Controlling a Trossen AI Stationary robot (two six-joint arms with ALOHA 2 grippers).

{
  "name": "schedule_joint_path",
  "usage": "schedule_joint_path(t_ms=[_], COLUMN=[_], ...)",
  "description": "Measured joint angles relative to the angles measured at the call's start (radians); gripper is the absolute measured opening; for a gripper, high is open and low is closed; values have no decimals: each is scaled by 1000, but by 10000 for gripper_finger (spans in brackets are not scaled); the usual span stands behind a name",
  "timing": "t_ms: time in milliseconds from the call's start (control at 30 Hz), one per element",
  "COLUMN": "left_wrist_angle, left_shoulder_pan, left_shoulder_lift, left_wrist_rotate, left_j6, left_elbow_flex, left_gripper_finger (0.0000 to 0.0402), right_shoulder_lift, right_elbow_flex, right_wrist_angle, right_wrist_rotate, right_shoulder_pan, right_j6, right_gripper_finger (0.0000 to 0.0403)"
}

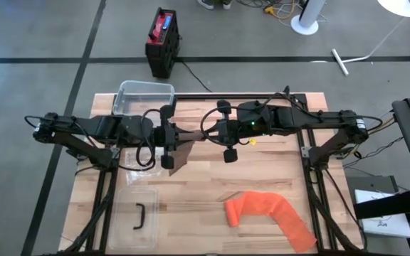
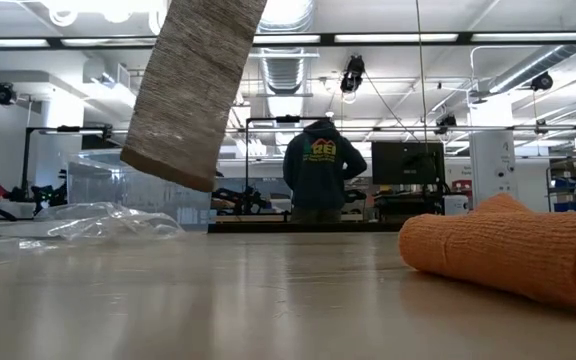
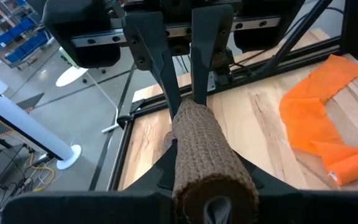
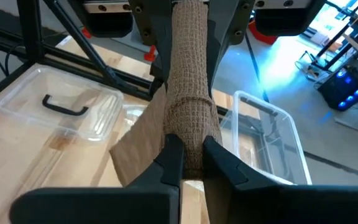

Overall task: Roll bandage
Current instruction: Roll the brown bandage

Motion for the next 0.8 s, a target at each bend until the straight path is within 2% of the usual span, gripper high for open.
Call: schedule_joint_path(t_ms=[200,300,367,800], left_wrist_angle=[7,-69,-22,-6], left_shoulder_pan=[0,-1,-2,-7], left_shoulder_lift=[3,-8,-6,0], left_wrist_rotate=[0,-16,-14,3], left_j6=[-6,-13,-14,-8], left_elbow_flex=[0,-7,-1,-8], left_gripper_finger=[53,53,53,53], right_shoulder_lift=[-13,-37,-46,4], right_elbow_flex=[0,-3,4,-2], right_wrist_angle=[-13,-91,-45,75], right_wrist_rotate=[1,8,9,-36], right_shoulder_pan=[0,0,-2,-1], right_j6=[-5,-8,-18,-3], right_gripper_finger=[41,58,67,117])
